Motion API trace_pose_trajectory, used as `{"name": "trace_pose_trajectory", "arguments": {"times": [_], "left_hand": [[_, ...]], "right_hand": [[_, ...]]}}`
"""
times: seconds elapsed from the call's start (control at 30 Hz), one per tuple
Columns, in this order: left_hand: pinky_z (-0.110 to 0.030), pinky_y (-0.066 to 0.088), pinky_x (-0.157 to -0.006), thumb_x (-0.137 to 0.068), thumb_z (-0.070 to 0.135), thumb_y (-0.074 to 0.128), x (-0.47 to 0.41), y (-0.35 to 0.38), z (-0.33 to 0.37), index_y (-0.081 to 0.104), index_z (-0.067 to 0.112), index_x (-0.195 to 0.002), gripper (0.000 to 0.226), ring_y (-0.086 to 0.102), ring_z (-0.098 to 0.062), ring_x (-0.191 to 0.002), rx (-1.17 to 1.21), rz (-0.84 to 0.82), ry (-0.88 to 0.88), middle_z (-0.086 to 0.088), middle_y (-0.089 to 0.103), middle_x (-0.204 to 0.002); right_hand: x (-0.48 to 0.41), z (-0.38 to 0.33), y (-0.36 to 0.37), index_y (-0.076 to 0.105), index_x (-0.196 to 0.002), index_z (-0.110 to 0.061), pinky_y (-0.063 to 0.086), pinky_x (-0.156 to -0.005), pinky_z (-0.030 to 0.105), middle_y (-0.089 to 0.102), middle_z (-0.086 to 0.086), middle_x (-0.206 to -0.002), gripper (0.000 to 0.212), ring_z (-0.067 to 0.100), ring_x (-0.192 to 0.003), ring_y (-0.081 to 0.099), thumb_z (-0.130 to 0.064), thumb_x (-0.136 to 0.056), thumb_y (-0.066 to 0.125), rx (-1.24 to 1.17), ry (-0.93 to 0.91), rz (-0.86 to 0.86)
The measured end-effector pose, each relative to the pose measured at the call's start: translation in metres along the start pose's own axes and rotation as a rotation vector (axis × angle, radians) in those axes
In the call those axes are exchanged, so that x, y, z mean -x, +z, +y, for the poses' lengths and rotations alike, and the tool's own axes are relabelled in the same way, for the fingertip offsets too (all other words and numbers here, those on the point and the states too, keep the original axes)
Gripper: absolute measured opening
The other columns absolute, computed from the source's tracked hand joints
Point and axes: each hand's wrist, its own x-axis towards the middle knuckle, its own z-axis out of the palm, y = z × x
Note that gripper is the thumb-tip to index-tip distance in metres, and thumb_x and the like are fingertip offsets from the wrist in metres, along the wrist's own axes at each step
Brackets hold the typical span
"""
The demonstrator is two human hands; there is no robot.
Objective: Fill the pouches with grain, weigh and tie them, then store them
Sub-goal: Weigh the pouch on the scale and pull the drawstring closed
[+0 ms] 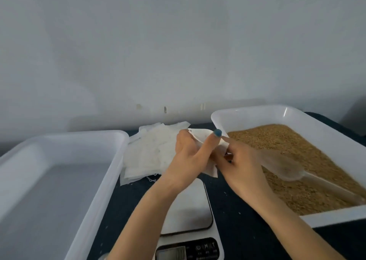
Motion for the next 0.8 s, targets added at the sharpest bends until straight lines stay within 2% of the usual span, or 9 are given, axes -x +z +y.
{"name": "trace_pose_trajectory", "arguments": {"times": [0.03,0.1,0.2,0.33,0.4,0.47,0.6,0.7,0.8], "left_hand": [[-0.017,0.05,-0.084,-0.076,0.077,0.056,0.005,-0.008,-0.003,0.047,0.02,-0.105,0.065,0.057,0.003,-0.106,-0.007,-0.031,0.003,0.001,0.057,-0.117],[-0.009,0.046,-0.071,-0.079,0.064,0.053,0.014,-0.025,-0.015,0.051,0.026,-0.106,0.046,0.057,0.01,-0.09,-0.083,-0.058,0.047,0.016,0.062,-0.102],[-0.012,0.048,-0.07,-0.092,0.029,0.065,0.021,-0.047,-0.037,0.061,0.027,-0.101,0.009,0.063,0.002,-0.085,-0.231,-0.013,0.097,0.02,0.067,-0.091],[-0.026,0.057,-0.077,-0.085,0.022,0.076,0.034,-0.063,-0.062,0.065,0.022,-0.107,0.024,0.068,-0.009,-0.089,-0.276,-0.028,0.04,0.009,0.072,-0.095],[-0.042,0.058,-0.078,-0.087,0.02,0.073,0.037,-0.065,-0.072,0.067,0.018,-0.104,0.018,0.069,-0.02,-0.089,-0.29,0.042,0.003,0.002,0.073,-0.093],[-0.051,0.056,-0.078,-0.089,0.019,0.071,0.037,-0.066,-0.08,0.068,0.013,-0.101,0.013,0.068,-0.029,-0.089,-0.287,0.099,-0.031,-0.004,0.072,-0.091],[-0.048,0.058,-0.077,-0.09,0.021,0.07,0.041,-0.065,-0.089,0.069,0.017,-0.1,0.01,0.069,-0.026,-0.089,-0.301,0.086,-0.062,-0.001,0.073,-0.091],[-0.047,0.056,-0.079,-0.09,0.025,0.069,0.044,-0.068,-0.095,0.068,0.014,-0.099,0.014,0.068,-0.019,-0.087,-0.369,0.081,-0.087,0.003,0.073,-0.09],[-0.03,0.056,-0.074,-0.089,0.025,0.071,0.048,-0.072,-0.099,0.067,0.026,-0.098,0.011,0.066,-0.007,-0.084,-0.415,0.043,-0.049,0.013,0.071,-0.09]], "right_hand": [[0.0,0.003,0.003,0.067,-0.093,-0.039,0.047,-0.05,0.029,0.064,-0.015,-0.063,0.015,0.005,-0.056,0.06,-0.039,-0.097,0.053,-0.002,-0.012,-0.011],[0.003,0.006,0.008,0.068,-0.091,-0.04,0.034,-0.048,0.015,0.058,-0.021,-0.057,0.016,0.002,-0.053,0.055,-0.028,-0.097,0.059,0.015,-0.002,-0.045],[0.009,0.007,0.016,0.074,-0.102,-0.028,0.049,-0.062,0.02,0.069,-0.022,-0.082,0.018,-0.001,-0.077,0.064,-0.026,-0.093,0.059,0.008,0.025,-0.126],[0.013,0.008,0.035,0.071,-0.1,-0.016,0.056,-0.07,0.046,0.073,-0.003,-0.086,0.027,0.014,-0.079,0.069,-0.039,-0.092,0.062,-0.042,0.06,-0.178],[0.015,0.01,0.044,0.069,-0.099,-0.014,0.056,-0.069,0.047,0.073,0.001,-0.084,0.035,0.016,-0.077,0.069,-0.047,-0.09,0.061,-0.05,0.054,-0.195],[0.018,0.014,0.053,0.071,-0.101,-0.017,0.056,-0.068,0.044,0.073,-0.003,-0.083,0.028,0.01,-0.076,0.069,-0.042,-0.091,0.065,-0.085,0.054,-0.202],[0.026,0.028,0.061,0.072,-0.11,-0.02,0.059,-0.074,0.029,0.074,-0.011,-0.095,0.03,0.002,-0.087,0.069,-0.041,-0.089,0.068,-0.134,0.065,-0.241],[0.032,0.038,0.064,0.07,-0.092,-0.026,0.053,-0.064,0.019,0.069,-0.015,-0.081,0.015,0.002,-0.078,0.066,-0.04,-0.089,0.07,-0.107,0.048,-0.243],[0.038,0.045,0.066,0.071,-0.093,-0.033,0.043,-0.066,0.011,0.065,-0.017,-0.081,0.006,0.001,-0.08,0.061,-0.034,-0.087,0.073,-0.02,0.008,-0.212]]}}
